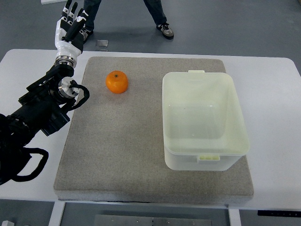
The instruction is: Put orange in box with left hand
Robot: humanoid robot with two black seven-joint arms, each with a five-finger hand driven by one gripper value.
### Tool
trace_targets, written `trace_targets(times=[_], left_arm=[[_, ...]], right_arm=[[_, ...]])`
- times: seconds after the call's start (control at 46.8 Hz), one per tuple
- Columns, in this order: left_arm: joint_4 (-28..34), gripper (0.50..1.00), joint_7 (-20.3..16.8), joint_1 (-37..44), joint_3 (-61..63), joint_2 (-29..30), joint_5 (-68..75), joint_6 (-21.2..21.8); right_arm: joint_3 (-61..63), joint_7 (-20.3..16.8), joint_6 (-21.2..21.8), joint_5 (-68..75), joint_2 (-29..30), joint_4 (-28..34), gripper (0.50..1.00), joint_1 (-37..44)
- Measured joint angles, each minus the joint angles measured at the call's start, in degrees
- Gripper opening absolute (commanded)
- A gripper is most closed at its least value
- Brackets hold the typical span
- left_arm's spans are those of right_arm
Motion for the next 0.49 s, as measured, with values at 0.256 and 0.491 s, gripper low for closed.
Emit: trace_targets(times=[0.256,0.491], left_arm=[[0.06,0.99,0.0,-0.43,0.03,1.52,0.1,0.01],[0.34,0.99,0.0,-2.72,11.13,2.15,0.35,-0.02]], right_arm=[[0.0,0.0,0.0,0.0,0.0,0.01,0.932,0.0],[0.0,0.0,0.0,0.0,0.0,0.02,0.932,0.0]])
